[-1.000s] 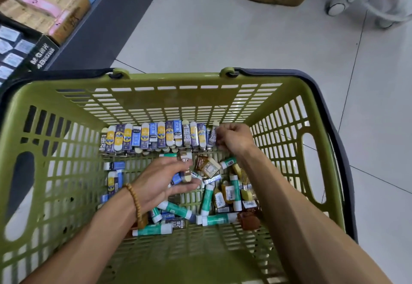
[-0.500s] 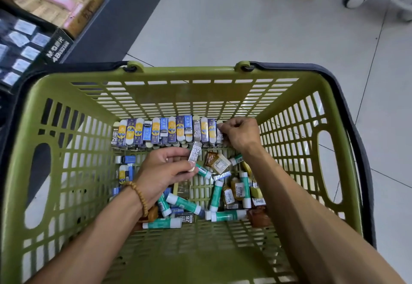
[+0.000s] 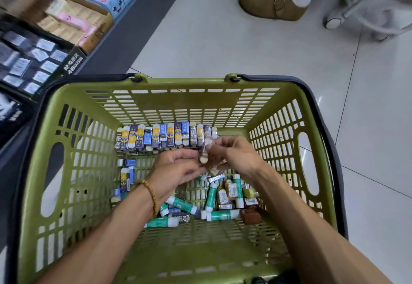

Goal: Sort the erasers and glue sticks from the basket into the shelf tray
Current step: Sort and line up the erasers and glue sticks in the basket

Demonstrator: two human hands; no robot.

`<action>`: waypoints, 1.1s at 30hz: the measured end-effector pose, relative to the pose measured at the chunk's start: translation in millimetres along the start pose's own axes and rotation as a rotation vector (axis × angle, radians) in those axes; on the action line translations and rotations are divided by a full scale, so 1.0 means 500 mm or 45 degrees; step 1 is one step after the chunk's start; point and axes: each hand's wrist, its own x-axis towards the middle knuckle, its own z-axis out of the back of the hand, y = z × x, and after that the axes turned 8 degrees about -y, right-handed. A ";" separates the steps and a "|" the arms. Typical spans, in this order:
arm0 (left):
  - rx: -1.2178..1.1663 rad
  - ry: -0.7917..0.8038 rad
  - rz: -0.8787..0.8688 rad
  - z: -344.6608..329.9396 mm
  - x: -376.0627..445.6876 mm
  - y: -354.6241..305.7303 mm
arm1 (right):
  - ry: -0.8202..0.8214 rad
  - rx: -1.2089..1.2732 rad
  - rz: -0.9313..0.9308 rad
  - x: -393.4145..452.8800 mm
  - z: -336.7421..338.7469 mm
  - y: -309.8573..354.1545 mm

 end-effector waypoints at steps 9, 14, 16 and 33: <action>0.229 0.058 0.069 0.058 0.003 0.018 | -0.270 -0.413 0.100 0.100 -0.031 0.020; 0.287 -0.186 -0.046 0.063 0.005 0.012 | -0.472 -0.591 0.240 0.135 -0.056 0.006; 0.114 -0.208 -0.035 0.065 0.011 0.009 | -0.542 -0.626 0.306 0.125 -0.056 0.004; -0.309 -0.100 -0.255 -0.032 0.001 -0.008 | 0.109 0.016 -0.040 -0.038 -0.007 -0.002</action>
